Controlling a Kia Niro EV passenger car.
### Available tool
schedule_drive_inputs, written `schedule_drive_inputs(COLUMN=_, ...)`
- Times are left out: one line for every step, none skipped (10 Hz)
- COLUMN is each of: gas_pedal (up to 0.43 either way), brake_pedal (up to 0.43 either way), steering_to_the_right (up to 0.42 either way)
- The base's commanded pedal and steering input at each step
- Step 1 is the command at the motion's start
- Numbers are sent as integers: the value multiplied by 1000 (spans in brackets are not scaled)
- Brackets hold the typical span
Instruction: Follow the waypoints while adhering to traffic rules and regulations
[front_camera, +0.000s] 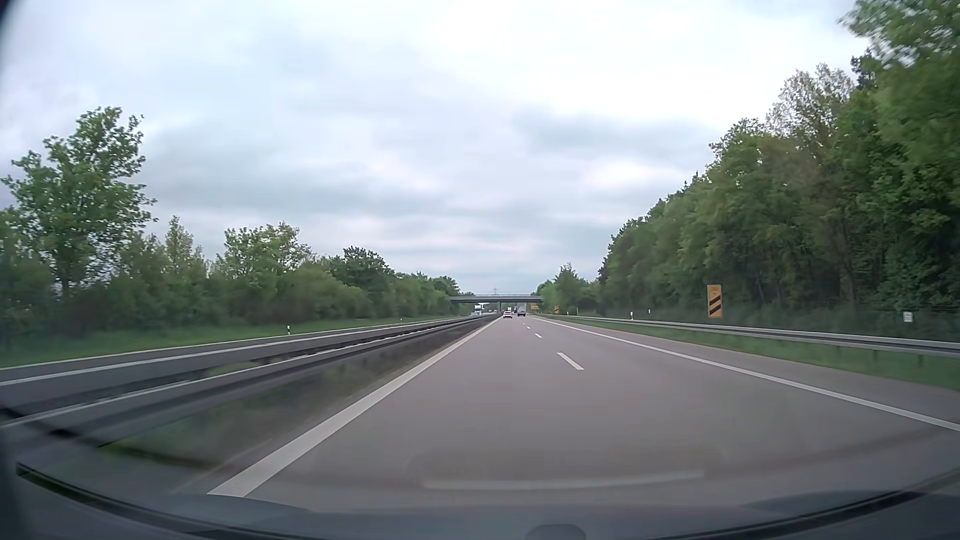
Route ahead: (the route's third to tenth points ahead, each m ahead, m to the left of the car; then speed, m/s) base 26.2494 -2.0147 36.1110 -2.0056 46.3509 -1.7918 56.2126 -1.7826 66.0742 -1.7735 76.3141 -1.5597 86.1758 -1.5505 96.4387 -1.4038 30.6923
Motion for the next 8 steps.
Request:
schedule_drive_inputs(gas_pedal=169, brake_pedal=0, steering_to_the_right=0)
schedule_drive_inputs(gas_pedal=157, brake_pedal=0, steering_to_the_right=0)
schedule_drive_inputs(gas_pedal=157, brake_pedal=0, steering_to_the_right=0)
schedule_drive_inputs(gas_pedal=157, brake_pedal=0, steering_to_the_right=1)
schedule_drive_inputs(gas_pedal=157, brake_pedal=0, steering_to_the_right=2)
schedule_drive_inputs(gas_pedal=157, brake_pedal=0, steering_to_the_right=2)
schedule_drive_inputs(gas_pedal=157, brake_pedal=0, steering_to_the_right=2)
schedule_drive_inputs(gas_pedal=157, brake_pedal=0, steering_to_the_right=2)
